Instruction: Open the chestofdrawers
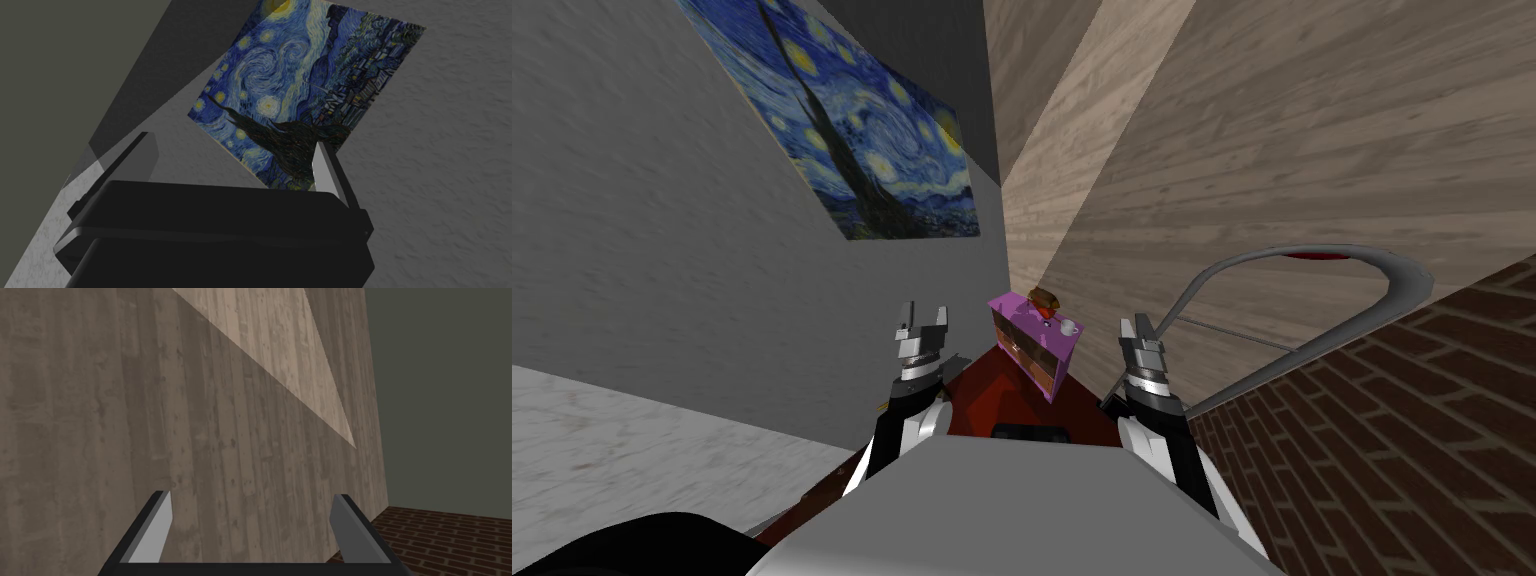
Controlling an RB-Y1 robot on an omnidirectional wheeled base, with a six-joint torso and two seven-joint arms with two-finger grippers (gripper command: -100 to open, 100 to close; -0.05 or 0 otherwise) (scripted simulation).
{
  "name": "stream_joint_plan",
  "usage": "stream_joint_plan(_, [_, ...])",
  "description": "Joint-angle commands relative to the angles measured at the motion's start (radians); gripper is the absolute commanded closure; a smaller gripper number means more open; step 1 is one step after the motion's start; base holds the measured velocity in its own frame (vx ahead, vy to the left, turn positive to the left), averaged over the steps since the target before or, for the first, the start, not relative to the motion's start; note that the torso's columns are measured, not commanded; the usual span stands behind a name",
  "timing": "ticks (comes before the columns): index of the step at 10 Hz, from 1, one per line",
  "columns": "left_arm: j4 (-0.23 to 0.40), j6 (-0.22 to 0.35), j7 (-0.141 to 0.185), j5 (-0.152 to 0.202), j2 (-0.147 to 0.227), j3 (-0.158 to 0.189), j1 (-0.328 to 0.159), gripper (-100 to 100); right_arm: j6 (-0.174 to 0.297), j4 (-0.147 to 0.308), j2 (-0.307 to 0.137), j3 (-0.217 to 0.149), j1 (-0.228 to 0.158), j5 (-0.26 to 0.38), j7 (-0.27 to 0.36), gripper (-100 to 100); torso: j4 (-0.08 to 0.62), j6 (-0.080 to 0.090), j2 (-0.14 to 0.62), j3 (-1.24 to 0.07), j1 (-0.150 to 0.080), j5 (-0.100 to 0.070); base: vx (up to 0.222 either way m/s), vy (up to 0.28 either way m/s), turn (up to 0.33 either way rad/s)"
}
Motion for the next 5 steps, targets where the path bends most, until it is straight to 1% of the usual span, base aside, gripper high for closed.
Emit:
stream_joint_plan(1, [0.0,0.0,0.0,0.0,0.0,0.0,0.0,0,0.0,0.0,0.0,0.0,0.0,0.0,0.0,0,0.041,0.0,0.04,-0.082,0.0,0.0,0.0,0.0,0.0])
stream_joint_plan(5, [0.0,0.0,0.0,0.0,0.0,0.0,0.0,0,0.0,0.0,0.0,0.0,0.0,0.0,0.0,0,0.322,0.0,0.322,-0.644,0.0,0.0,0.0,0.0,0.0])
